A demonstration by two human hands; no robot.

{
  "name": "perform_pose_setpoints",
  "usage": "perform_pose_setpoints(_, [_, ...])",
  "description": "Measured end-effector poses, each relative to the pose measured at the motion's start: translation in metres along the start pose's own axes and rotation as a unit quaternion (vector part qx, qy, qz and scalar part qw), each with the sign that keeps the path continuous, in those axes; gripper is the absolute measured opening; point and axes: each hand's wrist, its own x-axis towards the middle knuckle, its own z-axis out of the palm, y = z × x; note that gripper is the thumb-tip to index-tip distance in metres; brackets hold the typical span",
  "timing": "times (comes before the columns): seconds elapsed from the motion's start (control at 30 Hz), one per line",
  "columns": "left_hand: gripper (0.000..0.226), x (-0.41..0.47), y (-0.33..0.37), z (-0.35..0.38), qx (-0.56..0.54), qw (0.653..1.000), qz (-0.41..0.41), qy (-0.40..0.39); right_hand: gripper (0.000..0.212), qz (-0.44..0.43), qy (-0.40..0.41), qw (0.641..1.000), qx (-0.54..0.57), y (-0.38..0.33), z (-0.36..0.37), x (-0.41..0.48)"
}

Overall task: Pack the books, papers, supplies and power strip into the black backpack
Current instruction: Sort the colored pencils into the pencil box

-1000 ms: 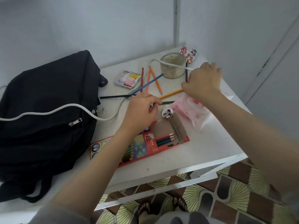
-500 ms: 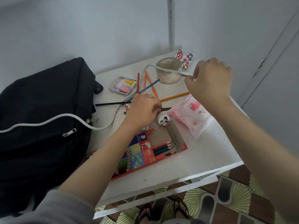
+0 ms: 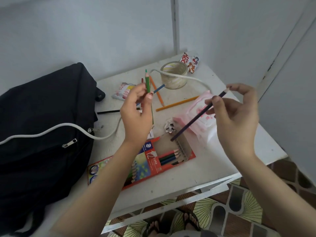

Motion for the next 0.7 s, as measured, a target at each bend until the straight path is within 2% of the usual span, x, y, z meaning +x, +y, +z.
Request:
perform_pose_setpoints(0.2, [0.032,-0.034,0.016,-0.021,-0.059,0.997,0.038,0.008,0.027,0.006,-0.007,0.998,-0.064,0.016,0.001,-0.016])
perform_pose_setpoints(0.33, [0.024,-0.060,0.004,-0.029,-0.013,0.999,0.029,0.010,0.026,0.043,-0.022,0.995,-0.082,0.025,0.000,-0.023])
perform_pose_setpoints(0.43, [0.021,-0.069,0.000,-0.030,-0.023,0.999,0.027,0.017,0.028,0.043,-0.050,0.990,-0.124,0.030,-0.001,-0.031])
perform_pose_setpoints(0.53, [0.037,-0.070,0.001,-0.029,-0.019,0.999,0.032,0.018,0.053,-0.001,-0.090,0.979,-0.185,0.033,-0.004,-0.040])
perform_pose_setpoints(0.63, [0.035,-0.071,0.000,-0.028,-0.017,0.998,0.057,0.016,0.092,-0.027,-0.155,0.940,-0.304,0.036,-0.006,-0.044])
perform_pose_setpoints(0.7, [0.033,-0.070,-0.001,-0.028,-0.030,0.997,0.063,0.014,0.100,-0.044,-0.158,0.918,-0.361,0.040,-0.006,-0.048])
